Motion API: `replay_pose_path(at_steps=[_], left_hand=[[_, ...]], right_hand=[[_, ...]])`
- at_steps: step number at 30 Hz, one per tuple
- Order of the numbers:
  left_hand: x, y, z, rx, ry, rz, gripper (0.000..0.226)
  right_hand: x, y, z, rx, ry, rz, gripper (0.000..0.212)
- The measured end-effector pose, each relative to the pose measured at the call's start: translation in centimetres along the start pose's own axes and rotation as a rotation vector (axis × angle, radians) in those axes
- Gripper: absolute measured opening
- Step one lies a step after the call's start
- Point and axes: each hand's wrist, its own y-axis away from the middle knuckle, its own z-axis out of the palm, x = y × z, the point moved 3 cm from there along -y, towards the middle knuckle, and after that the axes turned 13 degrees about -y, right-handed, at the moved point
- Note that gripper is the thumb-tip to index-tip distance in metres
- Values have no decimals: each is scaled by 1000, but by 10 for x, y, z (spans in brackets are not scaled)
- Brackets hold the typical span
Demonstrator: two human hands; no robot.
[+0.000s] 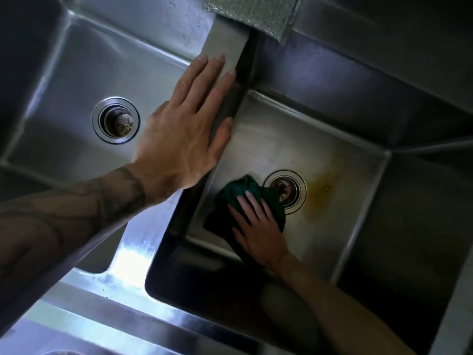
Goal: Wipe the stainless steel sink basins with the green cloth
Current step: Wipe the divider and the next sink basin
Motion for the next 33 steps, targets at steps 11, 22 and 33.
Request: replay_pose_path(at_steps=[11, 22, 33], left_hand=[[-1, -1, 0, -14, 8, 5, 66], [0, -2, 2, -26, -6, 6, 66], [0, 2, 1, -27, -1, -14, 67]], right_hand=[[-14, -17, 12, 21, -11, 10, 57], [-26, -40, 13, -12, -75, 47, 63], [-31, -25, 11, 17, -25, 163, 66]])
